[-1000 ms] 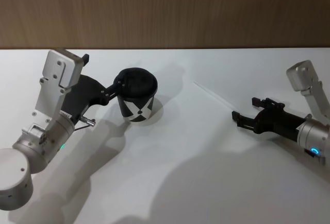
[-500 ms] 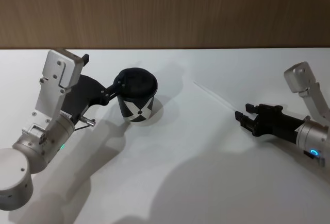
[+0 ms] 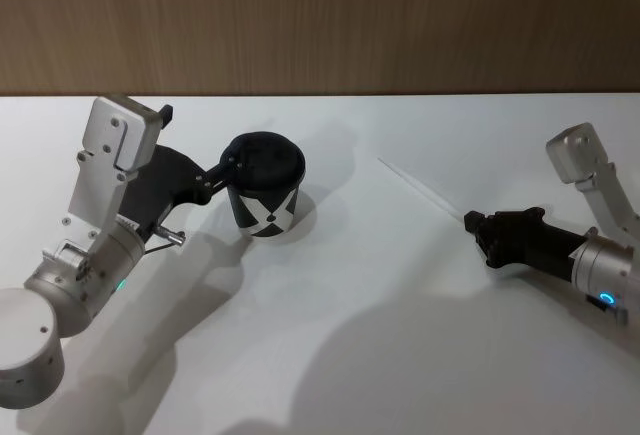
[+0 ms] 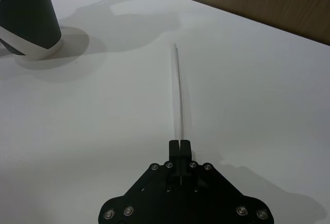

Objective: Pick up the straw with one hand, pass it to the other hand, and insert it into the cup.

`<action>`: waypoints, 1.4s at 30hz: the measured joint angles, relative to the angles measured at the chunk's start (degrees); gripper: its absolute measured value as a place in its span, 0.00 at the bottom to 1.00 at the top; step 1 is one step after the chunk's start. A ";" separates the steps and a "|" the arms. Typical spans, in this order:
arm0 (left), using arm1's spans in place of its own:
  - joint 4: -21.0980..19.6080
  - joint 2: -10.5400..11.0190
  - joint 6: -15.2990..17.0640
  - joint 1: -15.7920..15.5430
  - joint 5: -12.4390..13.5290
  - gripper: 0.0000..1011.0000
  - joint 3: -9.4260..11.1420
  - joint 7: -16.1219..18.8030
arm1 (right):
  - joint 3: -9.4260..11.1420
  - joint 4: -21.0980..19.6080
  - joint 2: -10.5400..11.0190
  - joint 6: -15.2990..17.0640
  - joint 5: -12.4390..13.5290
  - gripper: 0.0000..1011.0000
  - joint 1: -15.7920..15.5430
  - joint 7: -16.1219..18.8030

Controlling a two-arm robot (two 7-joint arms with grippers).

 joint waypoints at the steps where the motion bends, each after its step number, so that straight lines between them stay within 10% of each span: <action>1: 0.00 0.00 0.00 0.00 0.00 0.99 0.00 0.00 | -0.02 0.00 0.00 -0.01 0.01 0.01 0.00 0.01; 19: 0.00 0.00 0.00 0.00 0.00 0.99 0.00 0.00 | 2.12 -1.53 -1.26 -3.75 2.61 0.00 -1.14 -1.17; 42: 0.00 0.00 0.00 0.00 0.00 0.99 0.00 0.00 | 5.30 -11.57 -7.44 -10.84 11.90 0.00 -4.14 -1.70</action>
